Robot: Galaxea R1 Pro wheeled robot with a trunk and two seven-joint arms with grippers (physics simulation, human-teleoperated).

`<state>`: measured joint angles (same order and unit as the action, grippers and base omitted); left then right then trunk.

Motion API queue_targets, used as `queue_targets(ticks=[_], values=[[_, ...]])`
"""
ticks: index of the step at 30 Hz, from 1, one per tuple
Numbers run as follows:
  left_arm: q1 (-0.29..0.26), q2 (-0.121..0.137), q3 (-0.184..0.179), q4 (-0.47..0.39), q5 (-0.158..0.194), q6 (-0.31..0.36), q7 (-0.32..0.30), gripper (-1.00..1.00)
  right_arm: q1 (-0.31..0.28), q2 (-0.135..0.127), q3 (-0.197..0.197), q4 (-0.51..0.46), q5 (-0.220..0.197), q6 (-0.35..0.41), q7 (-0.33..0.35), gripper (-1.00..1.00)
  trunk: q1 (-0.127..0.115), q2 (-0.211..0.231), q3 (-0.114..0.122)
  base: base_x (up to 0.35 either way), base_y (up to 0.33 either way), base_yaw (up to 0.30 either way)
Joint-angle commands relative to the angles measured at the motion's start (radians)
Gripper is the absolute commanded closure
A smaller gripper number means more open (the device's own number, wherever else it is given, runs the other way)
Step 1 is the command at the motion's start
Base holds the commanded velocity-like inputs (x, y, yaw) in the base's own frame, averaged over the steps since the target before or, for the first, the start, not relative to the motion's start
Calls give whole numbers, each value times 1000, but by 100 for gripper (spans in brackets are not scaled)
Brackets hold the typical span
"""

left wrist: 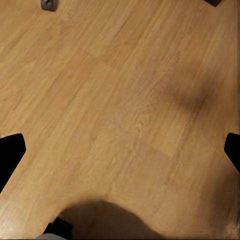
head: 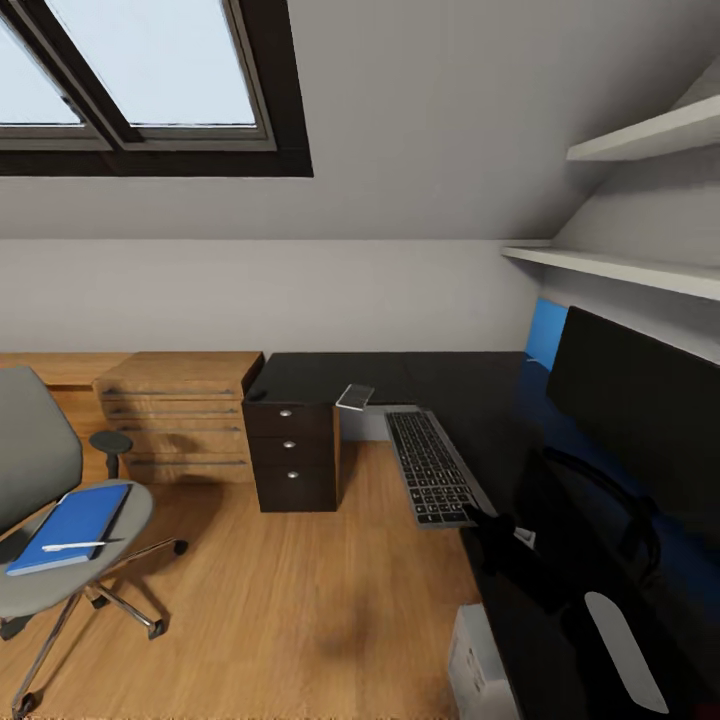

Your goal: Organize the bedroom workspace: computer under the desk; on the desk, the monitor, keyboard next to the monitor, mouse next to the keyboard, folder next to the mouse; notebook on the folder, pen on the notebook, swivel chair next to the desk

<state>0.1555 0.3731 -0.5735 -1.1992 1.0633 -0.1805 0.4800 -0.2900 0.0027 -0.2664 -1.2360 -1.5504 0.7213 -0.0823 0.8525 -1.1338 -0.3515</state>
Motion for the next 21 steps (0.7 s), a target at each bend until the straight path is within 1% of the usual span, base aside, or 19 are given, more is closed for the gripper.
queue_targets(ticks=[1,12,15,19,21], values=[[-1,1,-3,-2,10,-8,4,-100,-1,1,-2,0,-16,3,-8,100,0,-1,-1,-165,-281,0],[-1,2,-3,-2,10,-8,5,-100,-1,3,-2,22,-19,3,2,100,0,-1,-1,-158,-285,0],[-1,1,-4,-2,8,-8,4,-100,-1,3,-1,30,-18,3,5,100,0,-1,-1,-93,-303,0],[-1,1,-5,-2,-28,-9,3,-100,-1,3,-1,65,-19,3,9,100,0,-1,-1,-17,-321,0],[-1,1,-5,-2,-36,-9,3,-100,-1,3,-1,70,-20,3,19,100,0,-1,-1,-4,-324,0]])
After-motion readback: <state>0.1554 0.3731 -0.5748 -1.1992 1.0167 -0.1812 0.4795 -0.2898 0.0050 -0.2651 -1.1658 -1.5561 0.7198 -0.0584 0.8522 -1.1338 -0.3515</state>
